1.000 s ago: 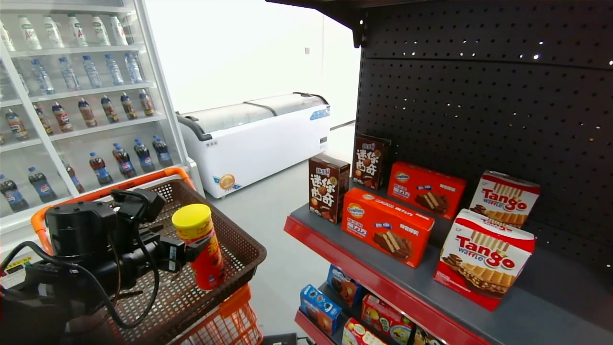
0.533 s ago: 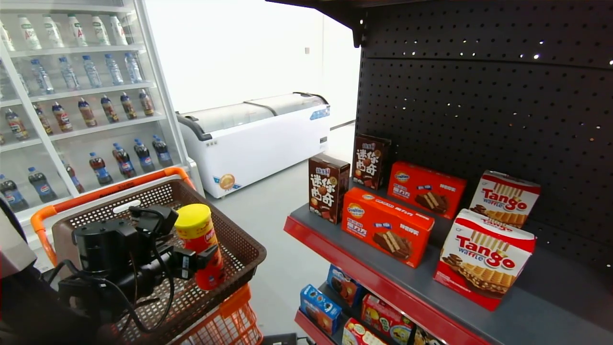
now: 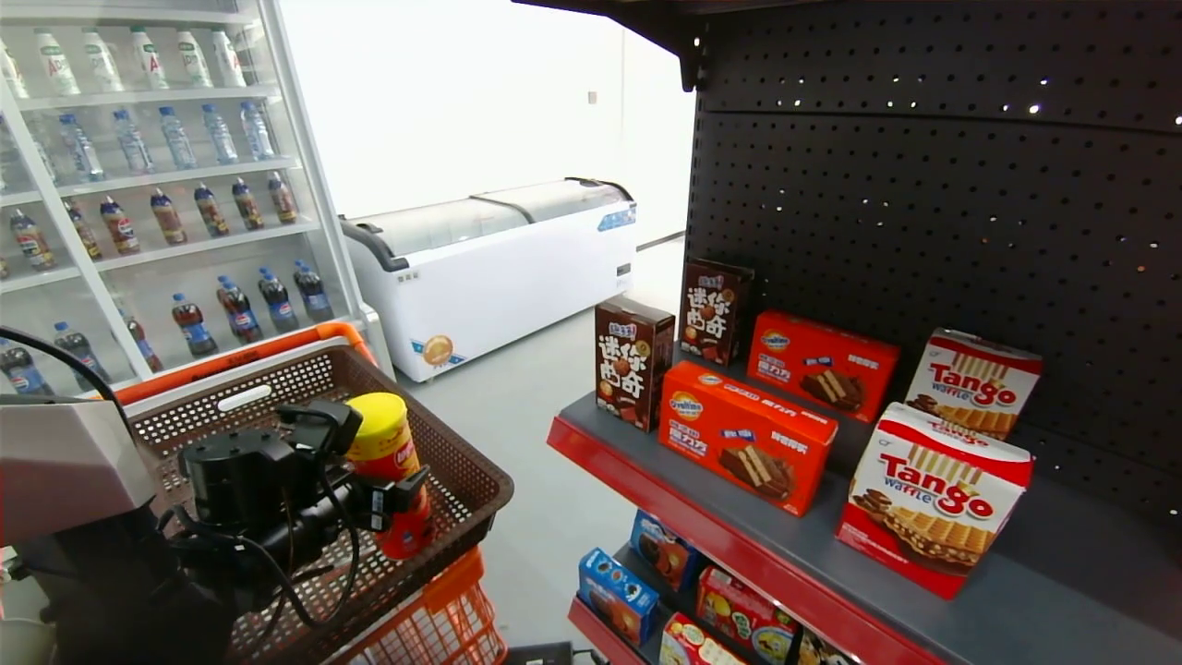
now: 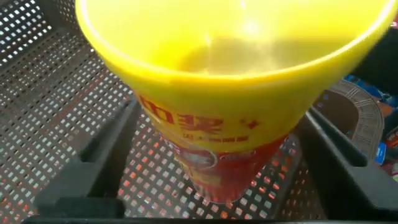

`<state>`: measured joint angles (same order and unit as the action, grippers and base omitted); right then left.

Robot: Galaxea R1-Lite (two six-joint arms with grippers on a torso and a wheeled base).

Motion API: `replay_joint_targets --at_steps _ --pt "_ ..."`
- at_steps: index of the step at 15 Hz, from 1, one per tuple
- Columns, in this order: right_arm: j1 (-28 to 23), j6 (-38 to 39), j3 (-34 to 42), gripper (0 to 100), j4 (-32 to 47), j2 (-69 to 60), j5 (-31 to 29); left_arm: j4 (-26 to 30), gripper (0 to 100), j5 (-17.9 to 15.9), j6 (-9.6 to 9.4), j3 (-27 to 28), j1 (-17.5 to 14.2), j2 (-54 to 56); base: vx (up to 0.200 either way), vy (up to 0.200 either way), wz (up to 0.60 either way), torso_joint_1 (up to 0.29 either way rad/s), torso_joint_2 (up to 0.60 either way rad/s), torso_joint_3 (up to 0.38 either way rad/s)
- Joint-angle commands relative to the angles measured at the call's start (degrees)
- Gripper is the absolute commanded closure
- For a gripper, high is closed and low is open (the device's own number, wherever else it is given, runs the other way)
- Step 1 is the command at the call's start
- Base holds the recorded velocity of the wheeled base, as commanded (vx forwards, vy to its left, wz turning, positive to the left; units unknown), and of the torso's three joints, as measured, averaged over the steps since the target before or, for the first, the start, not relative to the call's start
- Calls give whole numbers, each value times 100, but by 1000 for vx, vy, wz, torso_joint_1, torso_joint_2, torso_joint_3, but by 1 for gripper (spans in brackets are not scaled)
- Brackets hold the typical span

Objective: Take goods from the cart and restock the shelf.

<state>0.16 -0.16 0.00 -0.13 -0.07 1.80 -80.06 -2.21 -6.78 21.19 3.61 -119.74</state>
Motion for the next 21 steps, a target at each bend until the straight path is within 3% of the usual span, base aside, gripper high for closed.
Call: replay_joint_targets --at_steps 1,4,6,9,11,12,14,17,18,19,21 --pt "2 -2 0 0 -4 7 4 -36 100 1 -8 70 0 -120 0 0 0 0 0 0" --pt "2 -2 0 0 -4 7 -5 289 100 1 -25 237 35 -120 0 0 0 0 0 0" --pt "2 -2 0 0 5 7 4 456 100 -25 -131 817 149 -50 0 0 0 0 0 0" --pt "2 -2 0 0 -4 7 4 1590 100 -245 -140 1915 474 478 0 0 0 0 0 0" --pt "2 -2 0 0 -4 7 4 2029 100 -702 -113 2249 685 759 0 0 0 0 0 0" --pt "2 -2 0 0 -4 7 4 2152 100 -843 -87 2329 808 908 0 0 0 0 0 0" --pt "2 -2 0 0 5 7 -5 2495 100 -816 -87 2416 1001 1242 0 0 0 0 0 0" --pt "2 -2 0 0 5 7 4 2890 100 -755 -78 2355 1037 1857 0 0 0 0 0 0" --pt "2 -2 0 0 -4 7 -5 3268 100 -869 -78 2267 1037 2200 0 0 0 0 0 0" --pt "2 -2 0 0 -4 7 4 3541 100 -1071 -34 2258 1081 2455 0 0 0 0 0 0" --pt "2 -2 0 0 -4 7 -5 3620 100 -1177 564 2258 1441 2807 0 0 0 0 0 0"
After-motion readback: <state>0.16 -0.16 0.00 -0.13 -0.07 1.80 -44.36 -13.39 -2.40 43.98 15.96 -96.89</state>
